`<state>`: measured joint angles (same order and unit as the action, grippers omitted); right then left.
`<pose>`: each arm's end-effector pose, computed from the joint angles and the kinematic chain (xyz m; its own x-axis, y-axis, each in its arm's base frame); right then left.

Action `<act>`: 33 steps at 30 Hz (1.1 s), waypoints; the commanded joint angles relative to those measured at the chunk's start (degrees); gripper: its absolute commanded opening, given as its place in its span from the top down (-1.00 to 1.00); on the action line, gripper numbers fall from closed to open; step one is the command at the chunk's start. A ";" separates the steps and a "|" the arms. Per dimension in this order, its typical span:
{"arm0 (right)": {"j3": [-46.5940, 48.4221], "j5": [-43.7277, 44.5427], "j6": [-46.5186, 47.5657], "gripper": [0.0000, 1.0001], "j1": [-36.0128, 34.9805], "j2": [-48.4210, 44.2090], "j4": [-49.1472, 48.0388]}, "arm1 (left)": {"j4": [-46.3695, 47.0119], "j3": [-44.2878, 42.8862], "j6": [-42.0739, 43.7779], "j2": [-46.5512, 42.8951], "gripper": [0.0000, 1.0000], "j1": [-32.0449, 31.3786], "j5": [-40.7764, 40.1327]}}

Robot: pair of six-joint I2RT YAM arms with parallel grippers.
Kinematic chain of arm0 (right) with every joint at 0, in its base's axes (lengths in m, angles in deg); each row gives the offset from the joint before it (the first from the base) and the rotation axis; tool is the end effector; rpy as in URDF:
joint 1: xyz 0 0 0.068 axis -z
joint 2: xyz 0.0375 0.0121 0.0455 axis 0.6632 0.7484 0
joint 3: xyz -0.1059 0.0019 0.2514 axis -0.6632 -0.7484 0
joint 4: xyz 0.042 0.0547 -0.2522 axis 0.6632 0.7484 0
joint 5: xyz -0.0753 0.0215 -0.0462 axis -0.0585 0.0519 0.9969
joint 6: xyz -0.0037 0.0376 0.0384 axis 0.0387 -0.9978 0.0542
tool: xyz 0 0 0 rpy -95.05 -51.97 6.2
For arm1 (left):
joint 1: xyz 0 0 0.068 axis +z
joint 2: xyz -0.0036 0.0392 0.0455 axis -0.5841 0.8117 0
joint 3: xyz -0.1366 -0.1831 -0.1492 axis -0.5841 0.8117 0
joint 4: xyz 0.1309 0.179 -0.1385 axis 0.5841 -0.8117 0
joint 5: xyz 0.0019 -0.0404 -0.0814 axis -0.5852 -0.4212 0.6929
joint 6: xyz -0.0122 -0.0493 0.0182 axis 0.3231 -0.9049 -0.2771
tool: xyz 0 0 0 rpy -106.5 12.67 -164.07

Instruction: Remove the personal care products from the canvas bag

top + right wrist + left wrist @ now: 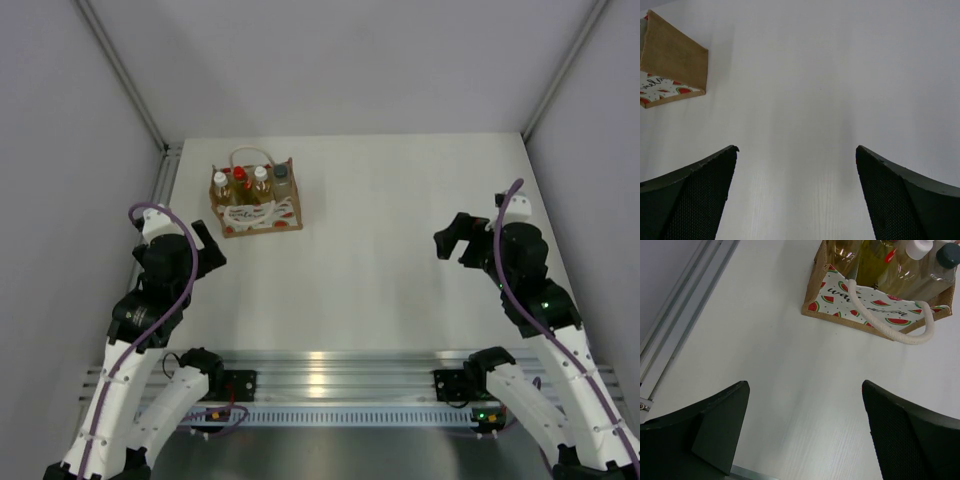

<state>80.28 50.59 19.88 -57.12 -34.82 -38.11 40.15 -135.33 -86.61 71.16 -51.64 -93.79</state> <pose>0.1376 0.0356 0.3350 -0.4128 0.2606 -0.8728 -0.0524 0.9498 0.3084 0.1169 -0.0168 0.3486 -0.3636 -0.3232 -0.8737 -0.3297 0.9218 -0.2038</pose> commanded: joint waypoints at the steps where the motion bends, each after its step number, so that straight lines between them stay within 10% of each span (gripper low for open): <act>1: 0.68 -1.11 -0.87 -0.99 0.19 0.10 -0.89 | 1.48 0.08 0.46 -0.45 -0.97 -0.09 -0.15; 16: -4.42 -27.56 -16.22 -0.99 -3.56 10.01 -27.50 | 1.13 -5.63 -9.83 5.35 -0.97 -0.01 1.17; 24: 9.10 -4.05 -20.81 -0.86 -24.04 35.67 -37.62 | 1.04 -8.98 -1.22 2.71 -0.96 -0.09 3.11; 33: 26.77 11.72 -26.70 -0.59 -29.07 58.44 -39.92 | 1.39 -1.86 0.90 -1.68 -0.97 -0.10 -1.82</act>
<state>101.37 54.37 -3.22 -84.83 19.54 -73.06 40.37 -139.70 -87.68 69.10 -51.64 -93.03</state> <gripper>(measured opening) 0.819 0.984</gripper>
